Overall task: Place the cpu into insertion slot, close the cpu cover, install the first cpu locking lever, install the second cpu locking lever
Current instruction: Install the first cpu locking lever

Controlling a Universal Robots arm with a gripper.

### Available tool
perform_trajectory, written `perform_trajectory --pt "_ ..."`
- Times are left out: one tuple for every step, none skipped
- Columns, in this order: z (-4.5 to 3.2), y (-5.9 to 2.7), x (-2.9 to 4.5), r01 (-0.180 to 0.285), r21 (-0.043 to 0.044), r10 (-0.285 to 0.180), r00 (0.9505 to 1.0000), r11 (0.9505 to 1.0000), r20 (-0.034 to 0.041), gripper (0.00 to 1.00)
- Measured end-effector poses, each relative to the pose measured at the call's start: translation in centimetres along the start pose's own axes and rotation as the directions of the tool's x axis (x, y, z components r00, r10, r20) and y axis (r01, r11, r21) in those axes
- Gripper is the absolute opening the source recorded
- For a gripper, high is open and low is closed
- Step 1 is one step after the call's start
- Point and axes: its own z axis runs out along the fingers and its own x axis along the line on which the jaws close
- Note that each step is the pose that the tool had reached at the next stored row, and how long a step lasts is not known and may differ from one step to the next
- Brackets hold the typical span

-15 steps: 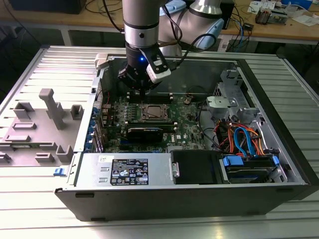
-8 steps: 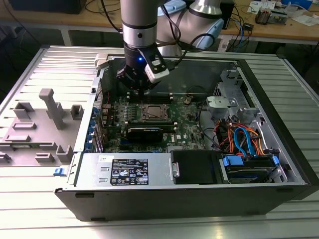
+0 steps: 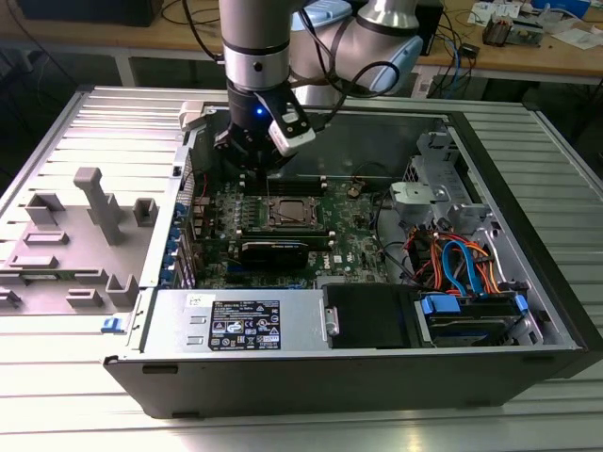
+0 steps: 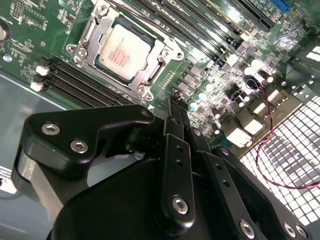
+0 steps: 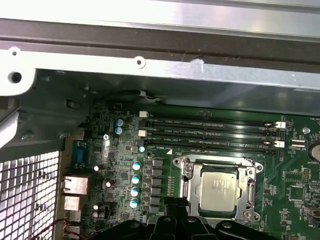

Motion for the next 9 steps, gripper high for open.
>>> perform_trajectory --pt "0.0 0.05 0.05 0.001 0.0001 -0.001 1.0 1.0 -0.0001 0.11" --pt "0.0 0.2 0.05 0.002 0.0001 -0.002 1.0 1.0 -0.0001 0.11" --pt "0.0 0.36 0.05 0.003 0.0001 -0.003 1.0 1.0 -0.0002 0.11" --pt "0.0 0.58 0.03 0.008 0.0 -0.008 1.0 1.0 -0.0002 0.11" --pt "0.0 0.77 0.02 0.013 0.0 -0.013 0.9999 0.9999 -0.0003 0.11" --pt "0.0 0.91 0.01 0.016 -0.0001 -0.016 0.9999 0.9999 -0.0003 0.11" --pt "0.01 1.13 0.07 0.021 -0.0003 -0.021 0.9998 0.9998 -0.0002 0.11" --pt "0.01 1.33 0.11 0.022 -0.0002 -0.022 0.9998 0.9998 -0.0003 0.11" --pt "0.01 1.56 0.1 0.023 -0.0003 -0.023 0.9997 0.9997 -0.0003 0.11"
